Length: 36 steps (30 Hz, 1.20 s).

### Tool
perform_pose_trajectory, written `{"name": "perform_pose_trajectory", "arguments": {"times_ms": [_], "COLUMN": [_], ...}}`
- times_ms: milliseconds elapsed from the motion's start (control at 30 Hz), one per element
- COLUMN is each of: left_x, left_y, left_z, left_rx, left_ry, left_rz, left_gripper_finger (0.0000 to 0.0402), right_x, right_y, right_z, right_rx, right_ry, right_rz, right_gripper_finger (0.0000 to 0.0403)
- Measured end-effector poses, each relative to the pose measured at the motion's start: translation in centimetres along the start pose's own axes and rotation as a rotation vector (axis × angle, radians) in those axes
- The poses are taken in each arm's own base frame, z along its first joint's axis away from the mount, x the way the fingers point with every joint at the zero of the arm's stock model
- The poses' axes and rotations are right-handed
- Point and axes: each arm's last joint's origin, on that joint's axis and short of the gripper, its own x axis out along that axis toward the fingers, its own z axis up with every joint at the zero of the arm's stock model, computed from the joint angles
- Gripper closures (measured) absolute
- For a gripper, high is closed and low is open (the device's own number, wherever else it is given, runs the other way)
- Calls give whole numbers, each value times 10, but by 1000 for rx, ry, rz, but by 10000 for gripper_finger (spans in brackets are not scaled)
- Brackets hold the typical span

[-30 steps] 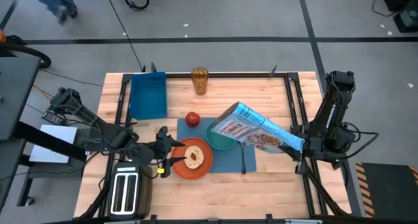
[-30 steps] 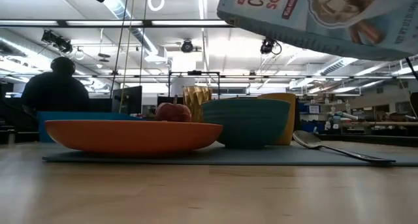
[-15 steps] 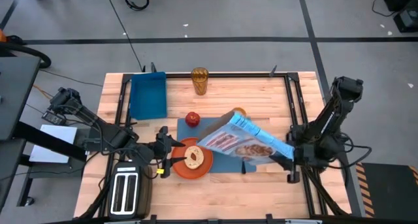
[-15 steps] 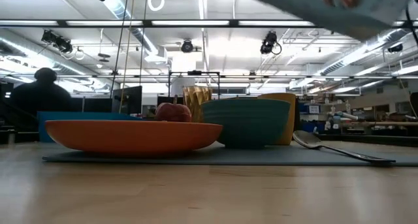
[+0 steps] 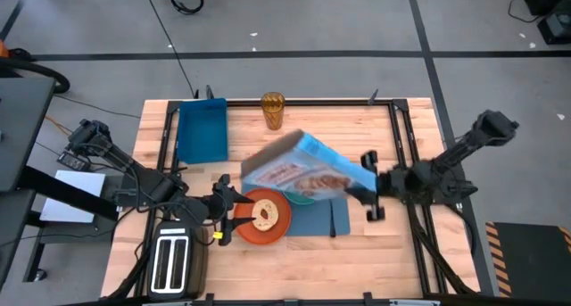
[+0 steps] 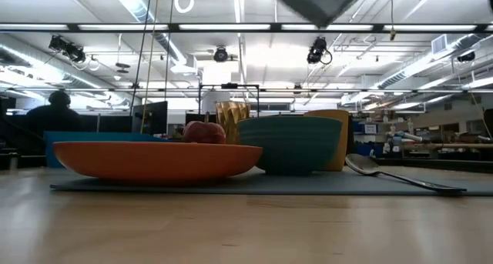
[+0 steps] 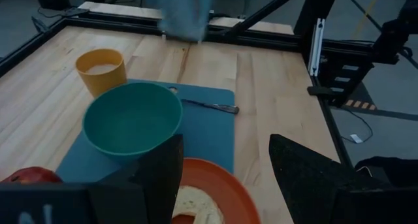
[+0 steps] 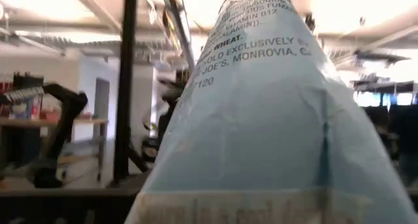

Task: Arrange a breakfast setting
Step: Pour the cereal into the green bowl

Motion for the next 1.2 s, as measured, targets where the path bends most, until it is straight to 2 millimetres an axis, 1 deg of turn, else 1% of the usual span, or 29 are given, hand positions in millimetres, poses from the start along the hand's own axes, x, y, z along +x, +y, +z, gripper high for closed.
{"name": "perform_pose_trajectory", "arguments": {"times_ms": [67, 167, 267, 367, 467, 533, 600, 700, 767, 900, 1033, 1100, 1200], "left_x": [0, 0, 0, 0, 1, 3, 4, 5, 5, 5, 11, 15, 25], "left_y": [0, 0, 0, 0, 2, 4, 6, 8, 7, 7, 7, 5, 2], "left_z": [1, 1, 1, 1, 2, 3, 4, 4, 4, 4, 1, 0, -2], "left_rx": [-3, -6, -7, -4, 20, 27, 37, 37, 38, 39, 62, 73, 87], "left_ry": [-5, -7, -7, -6, -12, -16, -16, -17, -17, -17, -12, -13, -27], "left_rz": [-2, -3, -3, -3, 12, 26, 36, 42, 42, 42, 69, 72, 77], "left_gripper_finger": [169, 169, 169, 169, 169, 169, 169, 169, 169, 169, 169, 169, 169], "right_x": [3, 0, -15, -30, -38, -42, -44, -49, -52, -53, -61, -66, -70], "right_y": [-19, -45, -67, -80, -84, -84, -82, -78, -77, -77, -81, -82, -84], "right_z": [-1, 6, 20, 36, 52, 58, 59, 53, 55, 77, 98, 105, 108], "right_rx": [23, 17, -5, -10, 5, 16, 41, 86, 101, 101, 95, 96, 90], "right_ry": [34, 49, 101, 224, 266, 295, 350, 502, 580, 618, 678, 727, 789], "right_rz": [15, 1, -55, -97, -96, -76, -57, -27, -31, -26, -14, -10, -4], "right_gripper_finger": [252, 252, 252, 252, 252, 252, 252, 252, 252, 252, 252, 252, 252]}}
